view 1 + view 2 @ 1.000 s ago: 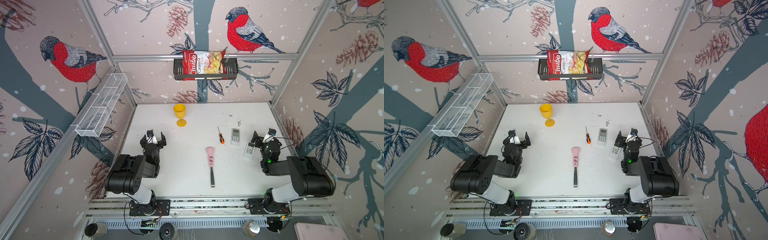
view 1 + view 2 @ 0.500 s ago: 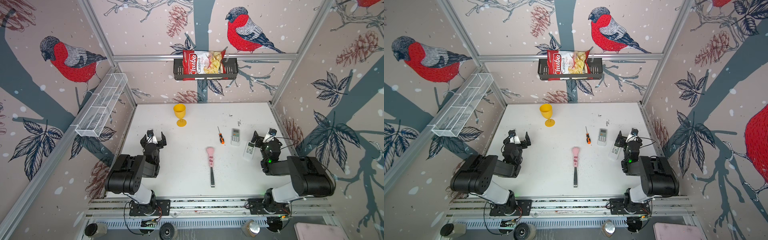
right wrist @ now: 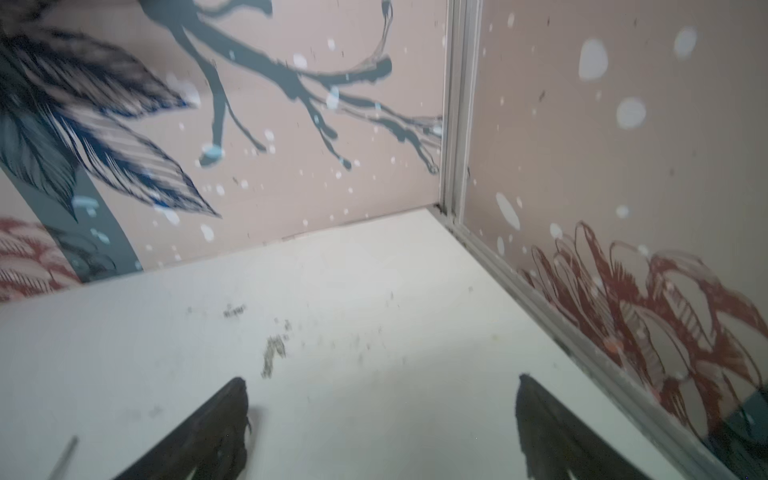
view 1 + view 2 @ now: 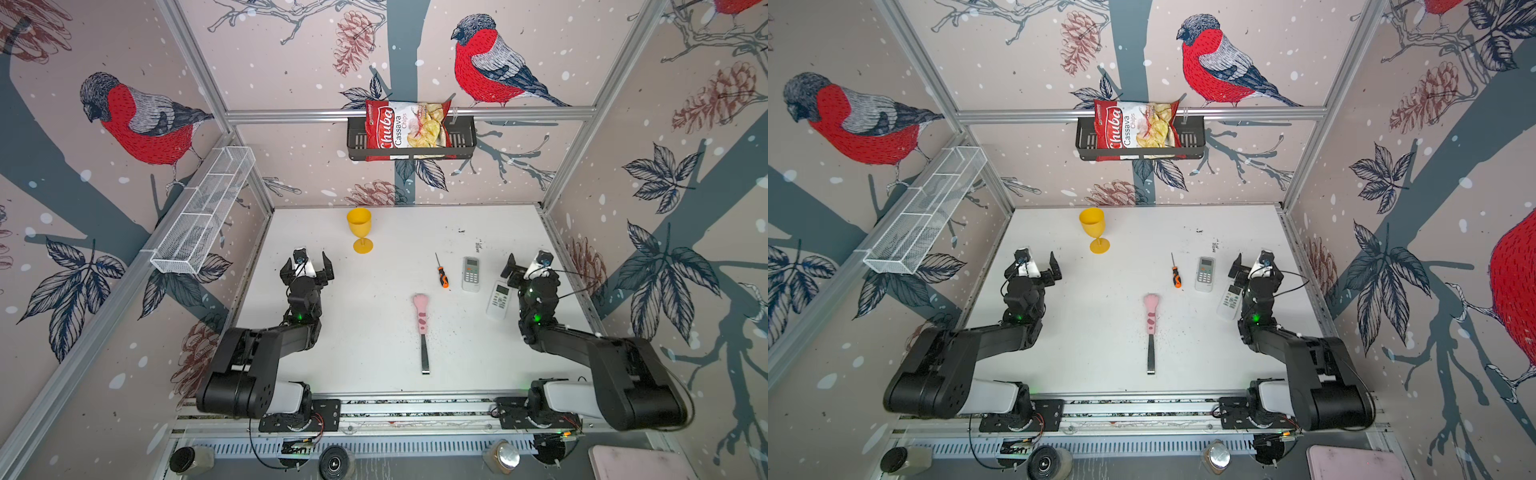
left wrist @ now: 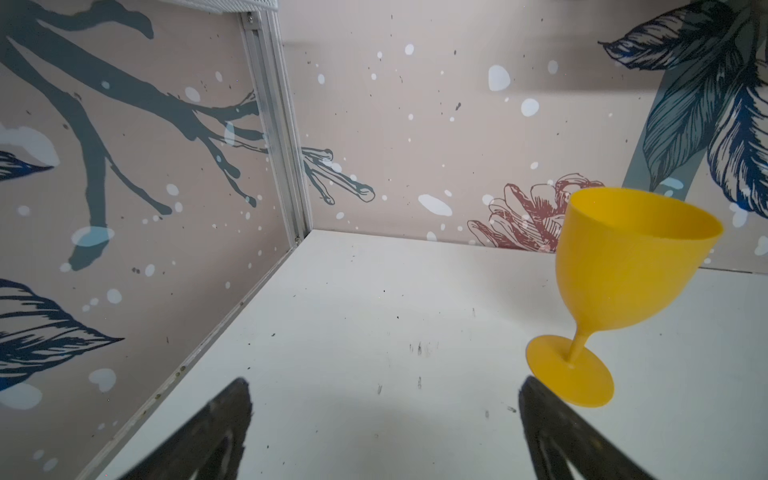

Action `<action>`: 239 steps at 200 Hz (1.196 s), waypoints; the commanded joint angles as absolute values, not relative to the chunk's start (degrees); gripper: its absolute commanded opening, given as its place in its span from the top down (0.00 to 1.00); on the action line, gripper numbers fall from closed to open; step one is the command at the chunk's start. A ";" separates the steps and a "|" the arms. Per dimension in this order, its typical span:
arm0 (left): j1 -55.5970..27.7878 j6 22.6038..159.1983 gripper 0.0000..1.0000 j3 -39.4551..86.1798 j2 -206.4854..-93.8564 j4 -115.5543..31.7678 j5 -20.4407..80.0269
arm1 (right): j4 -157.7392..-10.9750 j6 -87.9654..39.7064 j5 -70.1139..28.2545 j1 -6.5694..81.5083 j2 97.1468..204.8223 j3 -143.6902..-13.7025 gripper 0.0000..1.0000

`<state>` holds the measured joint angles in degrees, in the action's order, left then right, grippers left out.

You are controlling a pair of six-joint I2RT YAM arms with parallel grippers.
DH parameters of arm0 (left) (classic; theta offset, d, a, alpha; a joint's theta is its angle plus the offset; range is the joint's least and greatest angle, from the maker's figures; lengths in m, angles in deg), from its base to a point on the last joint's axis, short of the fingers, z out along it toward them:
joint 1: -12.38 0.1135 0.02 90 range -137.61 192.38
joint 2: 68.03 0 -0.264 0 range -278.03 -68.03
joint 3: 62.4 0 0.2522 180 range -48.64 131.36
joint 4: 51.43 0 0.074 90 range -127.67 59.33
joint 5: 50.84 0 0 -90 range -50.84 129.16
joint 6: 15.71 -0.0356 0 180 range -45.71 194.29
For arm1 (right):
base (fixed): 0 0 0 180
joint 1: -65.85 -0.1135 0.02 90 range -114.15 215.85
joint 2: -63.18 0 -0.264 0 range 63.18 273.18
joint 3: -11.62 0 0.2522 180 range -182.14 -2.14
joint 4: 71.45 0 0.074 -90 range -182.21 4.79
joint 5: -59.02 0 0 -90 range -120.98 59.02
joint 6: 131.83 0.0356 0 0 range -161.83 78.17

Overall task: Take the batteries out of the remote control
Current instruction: 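Raise both grippers from rest toward the remotes on the table, then grasp the white remote with the larger display with the left gripper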

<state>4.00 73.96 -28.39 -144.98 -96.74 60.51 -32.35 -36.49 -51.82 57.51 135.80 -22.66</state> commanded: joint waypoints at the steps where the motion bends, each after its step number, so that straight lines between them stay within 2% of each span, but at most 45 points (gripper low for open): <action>1: 1.33 72.25 0.01 -22.65 -138.90 -77.52 63.26 | -53.32 -28.89 -56.97 57.15 132.00 -28.51 0.00; 46: -6.27 77.28 0.01 -6.94 -127.97 -49.32 50.88 | -71.74 -18.65 -48.59 57.69 124.54 -35.83 0.01; 83: -21.49 83.33 0.02 5.01 -133.37 -36.86 57.51 | -80.54 -17.18 -39.53 62.16 122.22 -39.01 0.00; 129: -34.52 88.57 0.02 22.45 -154.27 -29.85 62.88 | -82.55 -14.69 -40.98 65.52 122.49 -38.69 0.00; 188: -38.83 92.18 0.02 52.89 -184.42 -19.79 57.05 | -80.81 -6.90 -40.45 69.28 126.05 -37.83 0.00; 204: -38.86 93.23 0.02 61.34 -192.26 -16.82 54.29 | -80.50 -5.95 -43.08 68.94 125.92 -37.43 0.00; 239: -39.29 93.79 0.04 73.82 -203.43 -14.91 52.27 | -75.48 -5.35 -44.54 68.76 124.55 -33.36 0.00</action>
